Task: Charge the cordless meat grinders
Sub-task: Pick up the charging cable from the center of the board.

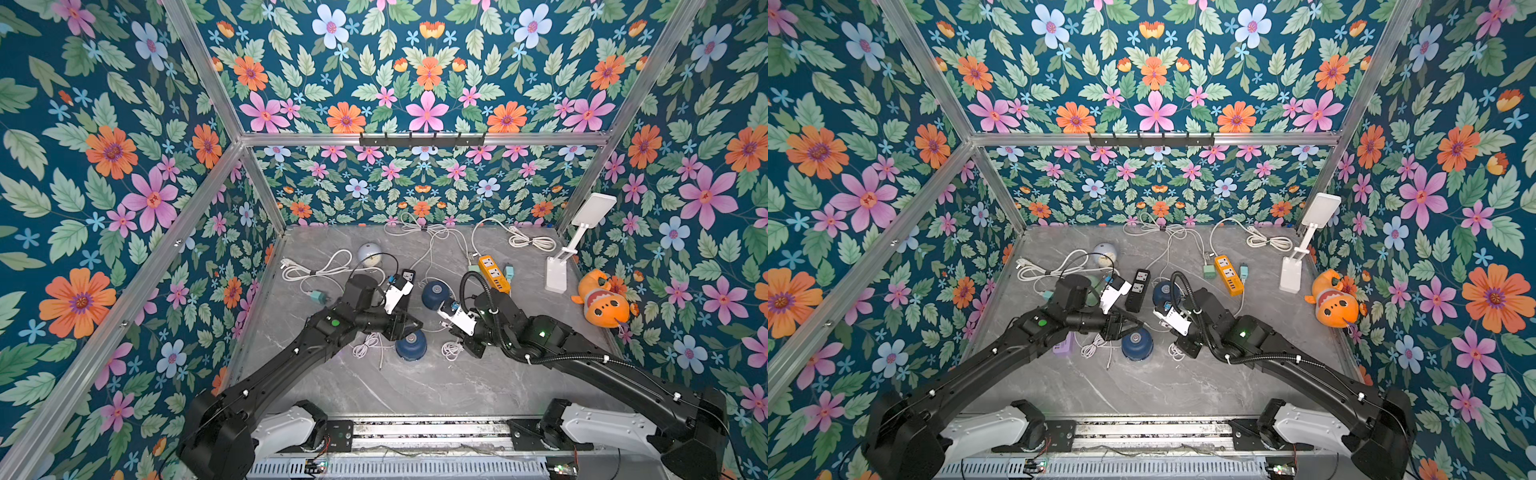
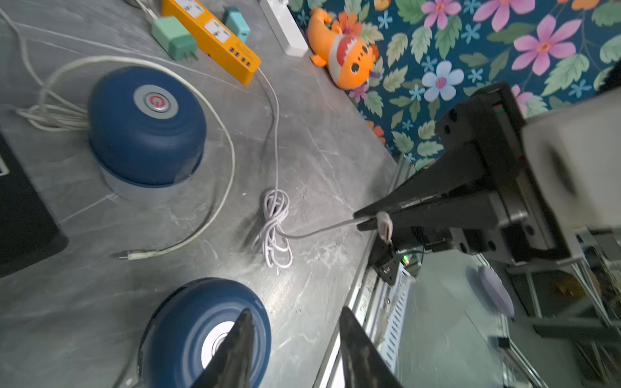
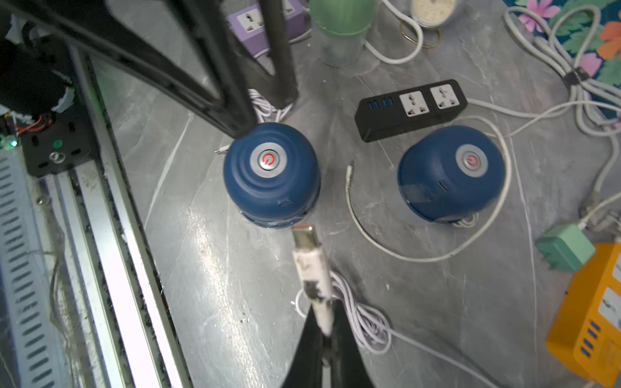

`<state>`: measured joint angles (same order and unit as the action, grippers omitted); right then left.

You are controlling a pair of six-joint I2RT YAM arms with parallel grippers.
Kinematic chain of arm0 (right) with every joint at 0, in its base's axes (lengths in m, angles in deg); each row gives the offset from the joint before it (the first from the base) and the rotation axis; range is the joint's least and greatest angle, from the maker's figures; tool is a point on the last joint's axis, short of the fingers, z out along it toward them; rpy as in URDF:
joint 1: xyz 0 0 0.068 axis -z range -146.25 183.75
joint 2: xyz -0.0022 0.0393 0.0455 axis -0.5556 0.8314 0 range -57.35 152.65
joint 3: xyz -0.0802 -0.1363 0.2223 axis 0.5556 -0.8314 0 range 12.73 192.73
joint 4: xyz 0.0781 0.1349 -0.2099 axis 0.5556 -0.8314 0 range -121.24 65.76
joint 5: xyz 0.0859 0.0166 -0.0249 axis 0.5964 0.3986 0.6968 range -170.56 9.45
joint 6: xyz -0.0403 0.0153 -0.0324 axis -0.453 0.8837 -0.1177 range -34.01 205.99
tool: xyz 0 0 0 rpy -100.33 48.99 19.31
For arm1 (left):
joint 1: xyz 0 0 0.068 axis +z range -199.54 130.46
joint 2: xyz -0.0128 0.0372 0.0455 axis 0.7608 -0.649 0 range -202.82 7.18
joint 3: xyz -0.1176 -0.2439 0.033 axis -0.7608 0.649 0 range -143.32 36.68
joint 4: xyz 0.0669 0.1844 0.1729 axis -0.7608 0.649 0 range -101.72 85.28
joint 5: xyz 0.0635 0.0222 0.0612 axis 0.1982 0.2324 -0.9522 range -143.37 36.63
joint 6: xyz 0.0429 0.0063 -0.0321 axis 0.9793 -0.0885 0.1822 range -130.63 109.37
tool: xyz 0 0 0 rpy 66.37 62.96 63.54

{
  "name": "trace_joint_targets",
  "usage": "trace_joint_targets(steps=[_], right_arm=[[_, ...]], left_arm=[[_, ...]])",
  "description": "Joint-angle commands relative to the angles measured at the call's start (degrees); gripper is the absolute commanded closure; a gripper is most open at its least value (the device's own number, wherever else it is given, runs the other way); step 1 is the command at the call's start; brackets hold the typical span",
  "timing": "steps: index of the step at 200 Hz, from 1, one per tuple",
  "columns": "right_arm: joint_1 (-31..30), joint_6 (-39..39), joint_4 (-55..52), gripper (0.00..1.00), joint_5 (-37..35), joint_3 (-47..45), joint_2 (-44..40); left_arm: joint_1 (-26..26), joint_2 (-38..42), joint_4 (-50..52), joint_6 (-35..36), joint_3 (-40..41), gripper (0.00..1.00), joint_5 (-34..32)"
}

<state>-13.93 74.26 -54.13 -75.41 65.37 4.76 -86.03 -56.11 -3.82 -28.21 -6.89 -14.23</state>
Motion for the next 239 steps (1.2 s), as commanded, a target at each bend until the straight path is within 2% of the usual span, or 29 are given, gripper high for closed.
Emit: trace_joint_targets(steps=[1,32,53,82,96,155,239], right_arm=[[0.5,8.8,3.6,1.00,1.3,-1.0,-1.3],[2.1,17.4,0.8,1.00,2.7,2.4,0.9],[2.4,19.7,-0.5,1.00,4.0,4.3,2.8],[2.5,20.8,0.2,1.00,5.2,4.9,3.8],[2.6,21.1,0.6,1.00,5.5,5.2,4.2],[2.6,21.7,1.6,1.00,6.1,6.3,5.8],[2.6,21.7,1.4,1.00,6.3,6.9,6.6]], left_arm=[[0.3,2.9,-21.2,-13.0,5.1,0.54,-7.0],[0.1,0.3,-37.2,-25.3,8.3,0.54,-6.2],[-0.8,-2.2,-45.4,-29.6,8.8,0.50,-4.3],[-3.3,-4.5,-42.4,-28.0,5.9,0.44,-3.9],[-5.0,-5.5,-39.9,-26.5,4.8,0.44,-4.6],[-8.1,-8.9,-33.2,-22.9,2.6,0.59,-9.3],[-8.7,-10.5,-34.1,-22.9,1.9,0.88,-7.8]])
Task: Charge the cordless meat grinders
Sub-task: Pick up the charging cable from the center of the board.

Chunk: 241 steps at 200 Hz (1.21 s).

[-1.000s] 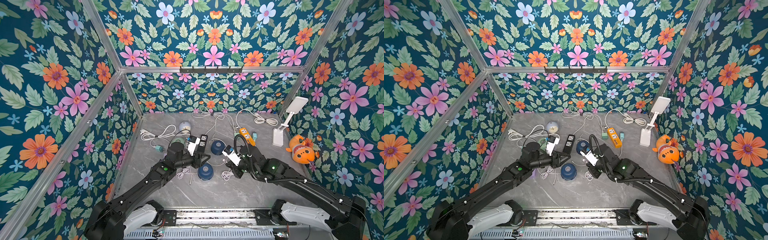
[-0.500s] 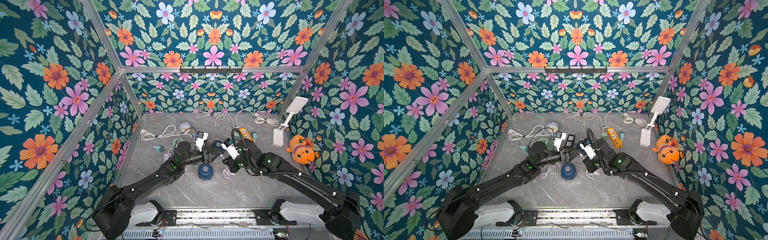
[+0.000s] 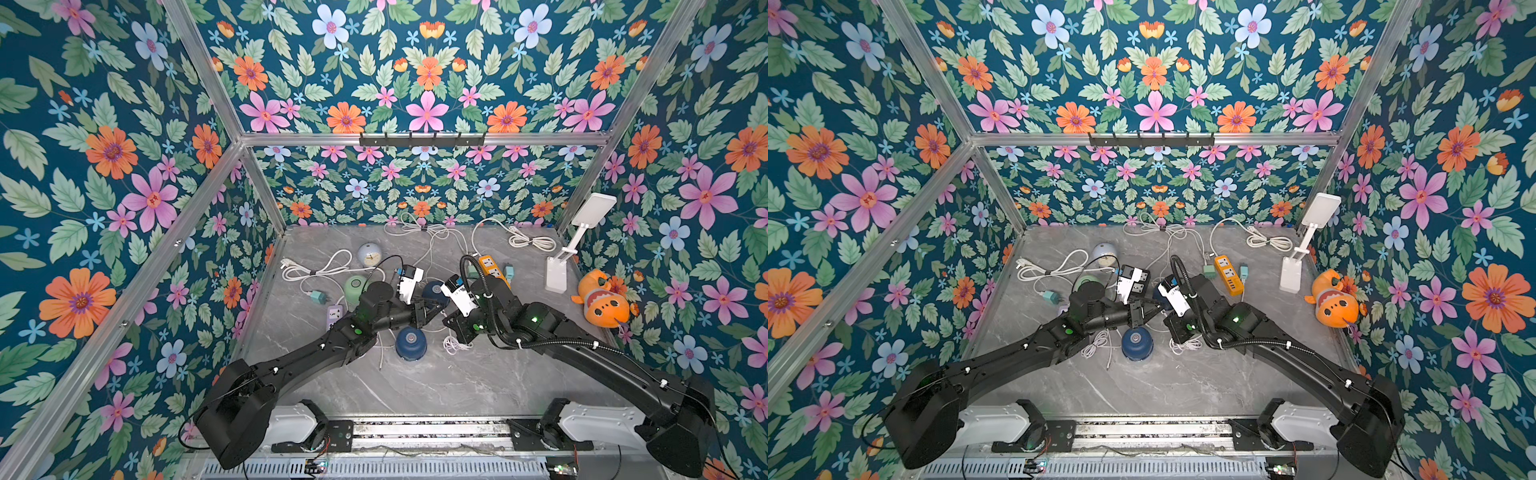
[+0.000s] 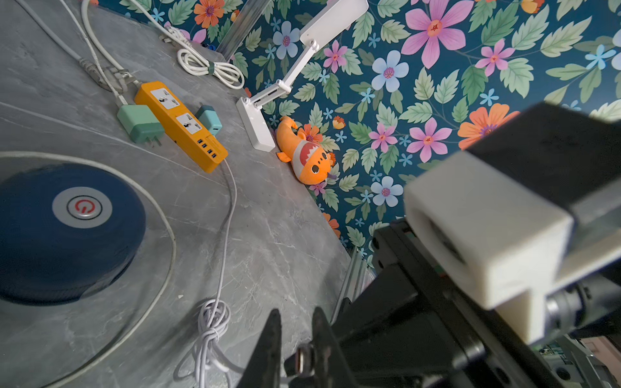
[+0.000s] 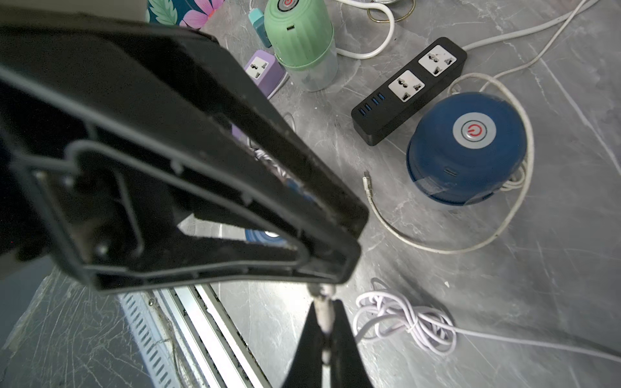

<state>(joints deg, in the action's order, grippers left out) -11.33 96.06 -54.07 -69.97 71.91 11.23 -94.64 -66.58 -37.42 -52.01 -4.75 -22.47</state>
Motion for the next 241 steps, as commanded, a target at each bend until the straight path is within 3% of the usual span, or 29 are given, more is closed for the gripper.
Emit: trace_joint_targets(steps=[1,72,105,122,126,127,134,152,168,229,241], right_arm=[[0.0,0.0,1.4,1.00,0.8,0.4,0.2],[0.0,-0.2,1.5,1.00,-0.7,0.3,-0.1],[0.0,-0.2,1.7,1.00,-1.5,0.3,-0.1],[-0.1,-0.3,1.3,1.00,-2.2,0.6,-0.1],[0.0,-0.2,1.2,0.90,-2.4,0.6,-0.2],[0.0,-0.2,1.1,0.83,-2.7,0.6,-0.3],[0.0,-0.2,1.0,0.68,-3.4,0.5,-0.5],[0.1,0.2,0.7,0.45,-5.5,0.0,-1.7],[0.5,1.0,0.4,0.02,-8.4,-0.8,-3.3],[1.6,2.4,3.5,0.01,-10.2,-6.0,-12.0],[1.6,5.0,2.9,0.01,-13.3,-6.1,-13.1]], left_arm=[[-0.1,0.0,-0.5,0.9,-0.2,0.88,0.5],[-0.5,-1.1,-1.4,-0.1,-1.0,0.89,4.0],[-0.5,-1.8,-2.3,-0.9,-1.4,1.00,5.7],[-0.5,-1.9,-2.4,-1.0,-1.5,1.00,5.9],[-0.5,-1.8,-2.4,-1.1,-1.5,1.00,5.9],[-0.5,-1.8,-2.4,-1.0,-1.5,1.00,5.9],[-0.5,-1.7,-2.3,-1.1,-1.7,1.00,5.7],[-0.5,-1.2,-0.9,-1.1,-2.2,1.00,4.5],[-0.5,-0.6,0.9,-0.7,-3.0,1.00,3.5],[-0.4,0.2,11.3,1.4,-7.5,1.00,-2.7],[-0.3,0.0,11.6,1.3,-7.8,1.00,-2.9]])
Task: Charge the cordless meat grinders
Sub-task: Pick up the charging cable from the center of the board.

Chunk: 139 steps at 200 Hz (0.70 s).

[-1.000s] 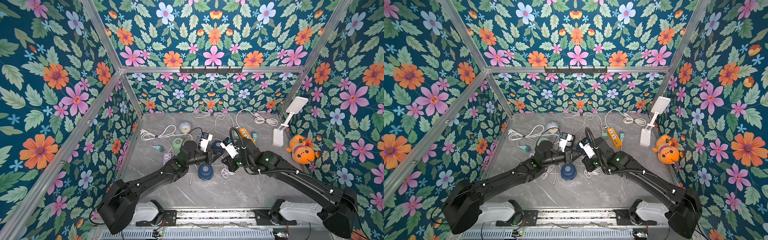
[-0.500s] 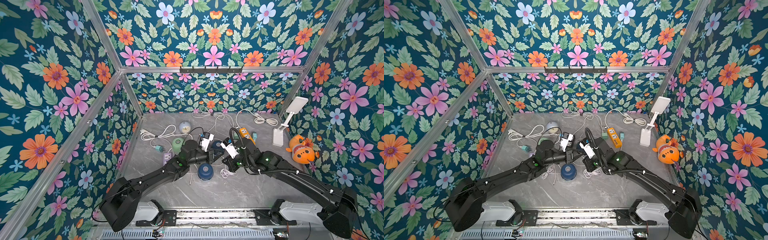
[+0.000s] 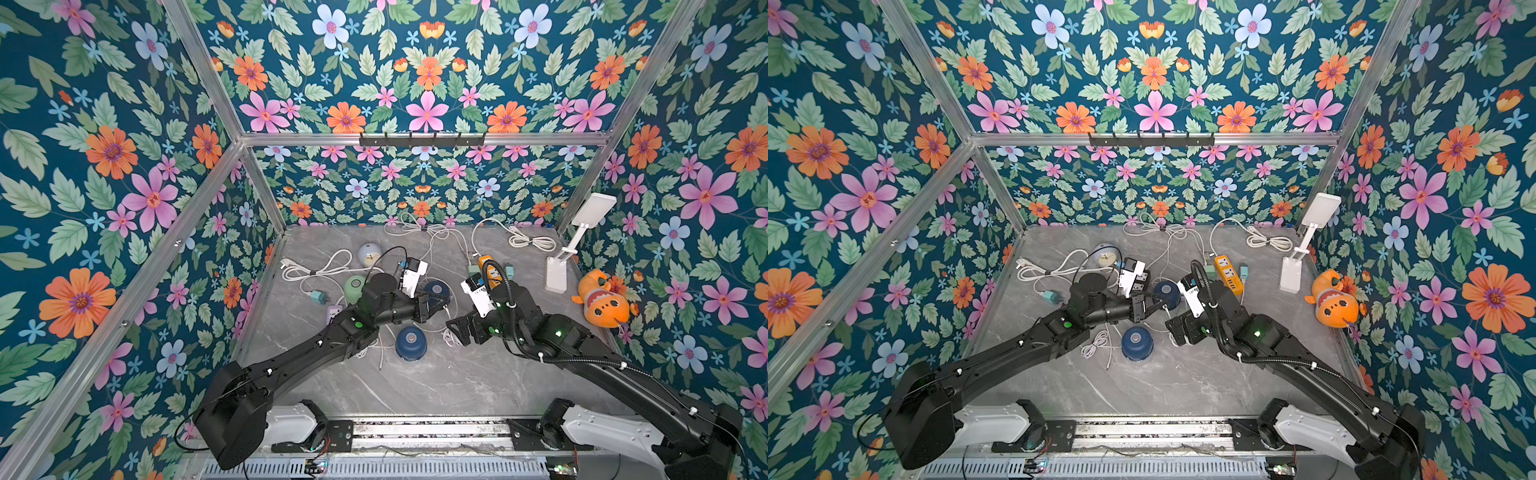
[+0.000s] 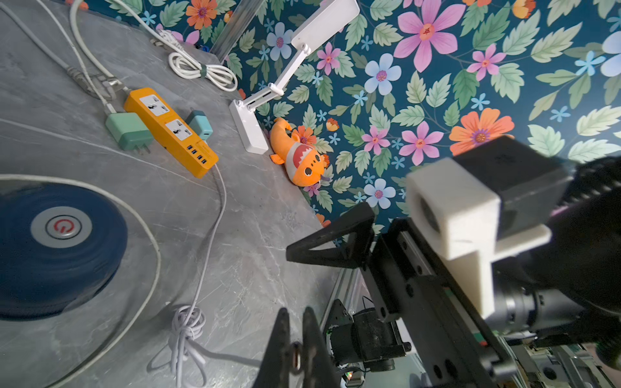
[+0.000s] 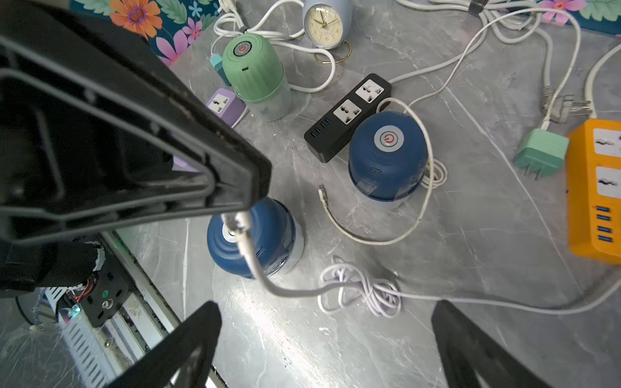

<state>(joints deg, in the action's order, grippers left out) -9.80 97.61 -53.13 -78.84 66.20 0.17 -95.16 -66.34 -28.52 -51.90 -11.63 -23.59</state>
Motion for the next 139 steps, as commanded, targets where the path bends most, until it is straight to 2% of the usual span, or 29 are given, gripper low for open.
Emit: trace_joint_targets(steps=[1,32,56,66,75,103,139], right_arm=[[0.0,3.4,1.8,0.01,-4.6,-0.3,-2.0],[0.0,1.6,1.1,0.02,-1.9,0.5,-1.9],[0.0,1.1,1.7,0.17,0.5,1.5,0.5],[0.1,1.5,1.2,0.29,0.7,2.7,2.0],[0.0,1.2,0.6,0.36,1.6,3.6,3.2],[0.0,0.4,1.9,0.39,5.3,5.2,5.4],[0.0,0.1,1.5,0.41,6.5,7.8,9.3]], left_arm=[[0.1,-0.3,2.7,1.2,-1.0,1.00,-1.9],[0.2,-0.7,3.1,0.5,-1.8,1.00,-2.4],[0.2,-0.6,3.7,0.1,-2.3,1.00,-2.5],[0.2,-0.4,3.9,-0.1,-2.3,1.00,-2.5],[0.2,-0.3,4.0,-0.2,-2.4,1.00,-2.5],[0.2,0.2,4.5,-0.5,-2.3,1.00,-2.7],[0.1,0.4,4.6,-1.0,-2.2,1.00,-2.6]])
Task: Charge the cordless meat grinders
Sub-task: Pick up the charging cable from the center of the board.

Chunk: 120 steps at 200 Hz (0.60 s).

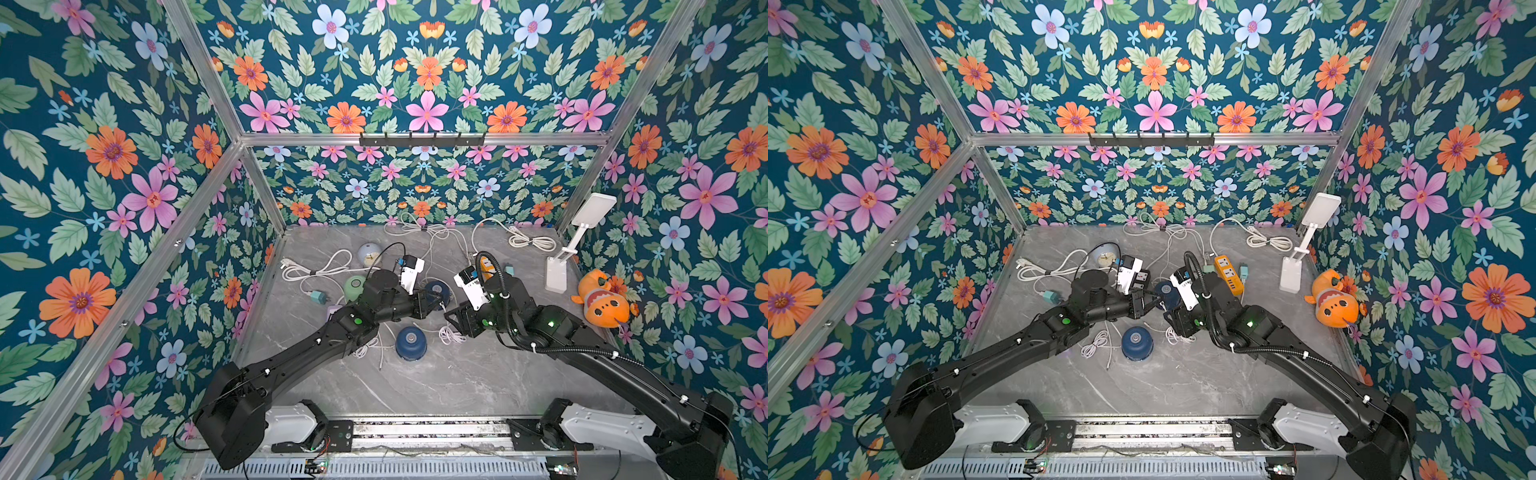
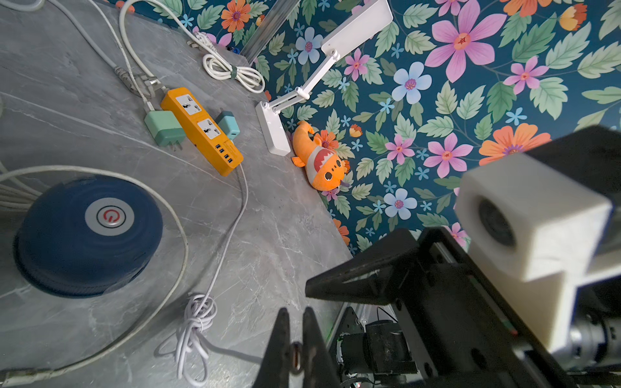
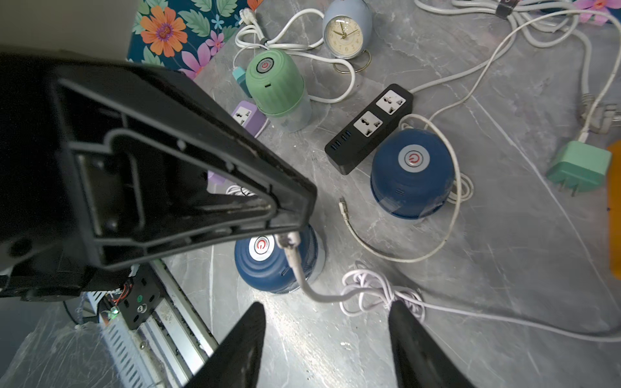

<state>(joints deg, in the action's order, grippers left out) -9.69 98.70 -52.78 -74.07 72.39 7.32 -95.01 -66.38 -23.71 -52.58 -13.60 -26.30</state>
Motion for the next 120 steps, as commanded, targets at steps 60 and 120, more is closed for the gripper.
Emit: trace_joint_targets(steps=[60,120], right_arm=[[-0.1,-1.9,1.8,0.64,-0.4,3.0,5.1],[-0.1,-2.7,2.2,0.71,-0.8,3.8,6.0]], left_arm=[[0.0,0.7,0.1,-0.8,-0.3,1.00,0.3],[0.0,0.3,0.9,-2.3,-0.6,1.00,0.4]])
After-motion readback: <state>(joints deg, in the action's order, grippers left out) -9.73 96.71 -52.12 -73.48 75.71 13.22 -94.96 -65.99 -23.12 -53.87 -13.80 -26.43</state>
